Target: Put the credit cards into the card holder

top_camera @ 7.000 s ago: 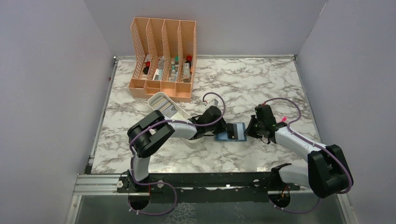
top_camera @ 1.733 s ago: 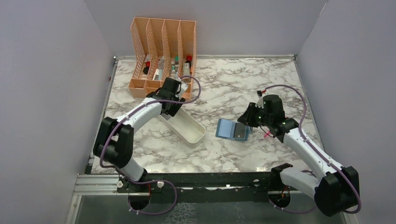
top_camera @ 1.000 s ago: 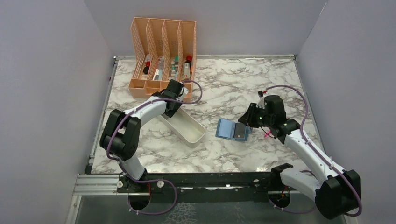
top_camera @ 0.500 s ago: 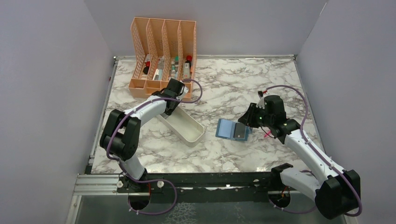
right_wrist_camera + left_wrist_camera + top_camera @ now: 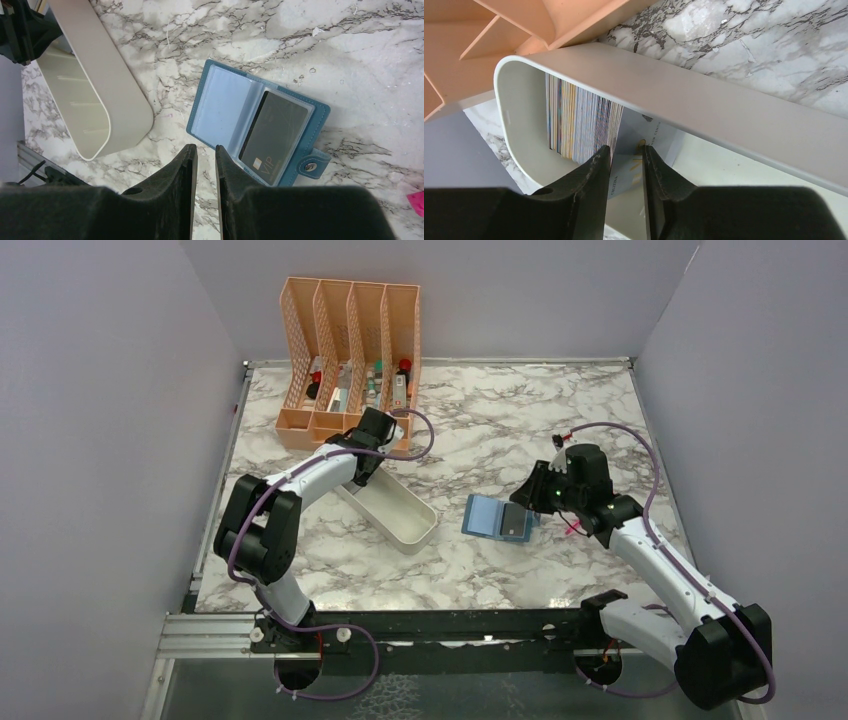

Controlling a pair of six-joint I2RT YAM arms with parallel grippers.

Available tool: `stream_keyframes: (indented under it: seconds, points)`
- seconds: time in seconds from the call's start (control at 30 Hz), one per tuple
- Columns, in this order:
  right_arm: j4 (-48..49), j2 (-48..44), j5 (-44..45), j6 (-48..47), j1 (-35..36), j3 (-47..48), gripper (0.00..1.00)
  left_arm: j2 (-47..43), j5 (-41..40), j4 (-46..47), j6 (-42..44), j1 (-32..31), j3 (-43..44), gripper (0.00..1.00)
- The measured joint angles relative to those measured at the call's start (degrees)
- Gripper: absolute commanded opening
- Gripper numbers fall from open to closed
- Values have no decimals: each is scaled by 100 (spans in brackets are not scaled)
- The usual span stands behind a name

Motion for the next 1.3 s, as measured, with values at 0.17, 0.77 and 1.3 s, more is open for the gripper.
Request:
stream_keyframes:
  seconds: [0.17, 0.77, 1.3]
  points:
    - [0, 0, 0, 0, 0, 0, 25, 0, -44, -33, 17, -13, 22, 27]
    - [0, 2, 0, 0, 0, 0, 25, -33, 238, -597, -275, -87, 319, 0]
    - [-7, -4, -81, 9, 0, 0, 27, -518, 669, -1104, -890, -81, 673, 0]
